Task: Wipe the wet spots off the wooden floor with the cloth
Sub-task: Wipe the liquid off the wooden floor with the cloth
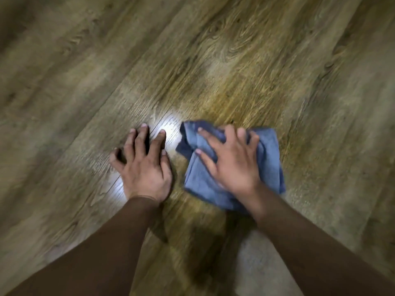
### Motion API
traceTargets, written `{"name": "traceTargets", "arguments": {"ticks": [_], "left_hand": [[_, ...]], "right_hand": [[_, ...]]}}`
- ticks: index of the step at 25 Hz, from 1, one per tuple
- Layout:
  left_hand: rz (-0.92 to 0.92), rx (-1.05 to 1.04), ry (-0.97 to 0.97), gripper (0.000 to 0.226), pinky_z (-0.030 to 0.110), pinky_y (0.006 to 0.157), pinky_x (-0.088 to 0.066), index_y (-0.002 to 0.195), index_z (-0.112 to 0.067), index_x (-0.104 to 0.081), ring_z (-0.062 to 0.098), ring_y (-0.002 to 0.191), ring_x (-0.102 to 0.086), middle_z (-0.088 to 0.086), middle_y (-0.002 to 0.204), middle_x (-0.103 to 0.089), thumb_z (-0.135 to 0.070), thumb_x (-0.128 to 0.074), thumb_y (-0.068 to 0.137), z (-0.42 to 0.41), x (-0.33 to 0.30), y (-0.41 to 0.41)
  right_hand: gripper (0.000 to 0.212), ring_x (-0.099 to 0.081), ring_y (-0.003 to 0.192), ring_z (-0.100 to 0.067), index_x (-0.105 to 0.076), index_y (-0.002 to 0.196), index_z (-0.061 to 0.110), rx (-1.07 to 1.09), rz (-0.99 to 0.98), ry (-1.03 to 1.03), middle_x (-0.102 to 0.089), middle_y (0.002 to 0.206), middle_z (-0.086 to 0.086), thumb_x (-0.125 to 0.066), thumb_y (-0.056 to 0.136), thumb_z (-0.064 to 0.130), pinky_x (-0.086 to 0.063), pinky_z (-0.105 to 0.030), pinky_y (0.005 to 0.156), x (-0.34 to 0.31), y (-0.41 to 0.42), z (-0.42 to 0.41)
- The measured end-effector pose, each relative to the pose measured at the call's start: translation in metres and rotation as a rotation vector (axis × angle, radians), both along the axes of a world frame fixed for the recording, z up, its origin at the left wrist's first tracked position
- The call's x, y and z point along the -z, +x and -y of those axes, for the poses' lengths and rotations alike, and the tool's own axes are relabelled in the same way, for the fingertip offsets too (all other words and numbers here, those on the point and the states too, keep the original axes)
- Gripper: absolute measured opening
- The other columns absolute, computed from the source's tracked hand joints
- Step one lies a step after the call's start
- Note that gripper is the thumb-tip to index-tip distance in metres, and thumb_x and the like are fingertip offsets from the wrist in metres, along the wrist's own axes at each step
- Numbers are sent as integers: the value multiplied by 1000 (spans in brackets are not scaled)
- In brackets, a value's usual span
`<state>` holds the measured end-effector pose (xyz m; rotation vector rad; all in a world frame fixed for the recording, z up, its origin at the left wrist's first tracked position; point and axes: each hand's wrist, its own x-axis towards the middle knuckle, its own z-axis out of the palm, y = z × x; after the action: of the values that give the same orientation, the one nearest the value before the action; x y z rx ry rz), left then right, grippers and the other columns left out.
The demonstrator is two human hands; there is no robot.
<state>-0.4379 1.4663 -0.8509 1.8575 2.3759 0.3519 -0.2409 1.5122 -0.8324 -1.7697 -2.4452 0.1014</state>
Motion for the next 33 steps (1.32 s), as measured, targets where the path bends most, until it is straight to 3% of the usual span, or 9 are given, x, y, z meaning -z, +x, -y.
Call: {"name": "traceTargets", "arguments": {"ticks": [5,10,16,22,28,31,33], "left_hand": [[-21,-2,-17,49,58,111,-18,141,-33,-54,27,149,-27,2,160,-38,-39,-38,95,0,0,0],[-31,-7,-40,47,57,111,-15,142,-35,-52,26,149,-25,2,160,-37,-41,-38,97,3,3,-1],[13,-17,-90,49,59,112,-17,144,-39,-49,23,150,-23,0,162,-35,-44,-30,99,-2,-2,0],[71,-43,-64,53,55,114,-14,141,-42,-53,20,150,-24,-5,161,-36,-48,-28,95,-2,2,-1],[221,174,-353,53,51,121,16,157,-48,-23,13,155,13,-11,171,1,-56,-29,105,11,-16,-25],[254,162,-451,61,60,106,31,156,-56,-2,13,147,35,-16,165,25,-68,-24,100,82,-22,-43],[195,38,-566,68,70,99,29,150,-60,14,17,140,46,-15,156,43,-73,-25,97,131,-29,-51]], "right_hand": [[53,-43,106,-34,-56,137,35,176,-17,18,-50,116,-11,-36,97,63,-24,-48,89,-1,-5,-98],[55,-43,106,-32,-56,135,34,247,14,65,-50,117,-10,-30,97,64,-24,-48,88,5,-13,-109],[55,-43,106,-33,-53,138,32,279,24,75,-49,115,-10,-33,97,61,-26,-48,88,1,-22,-88],[48,-45,98,-33,-56,134,31,267,15,100,-49,106,-9,-41,96,57,-28,-47,82,3,-37,23],[50,-43,90,-30,-57,135,34,247,65,98,-49,98,-7,-43,94,59,-31,-48,81,2,-55,172],[52,-44,89,-30,-59,135,32,265,39,56,-50,98,-6,-42,93,58,-33,-49,83,-1,-55,210],[52,-44,89,-30,-60,135,31,281,-14,32,-50,98,-7,-44,92,57,-35,-50,86,-6,-60,242]]}}
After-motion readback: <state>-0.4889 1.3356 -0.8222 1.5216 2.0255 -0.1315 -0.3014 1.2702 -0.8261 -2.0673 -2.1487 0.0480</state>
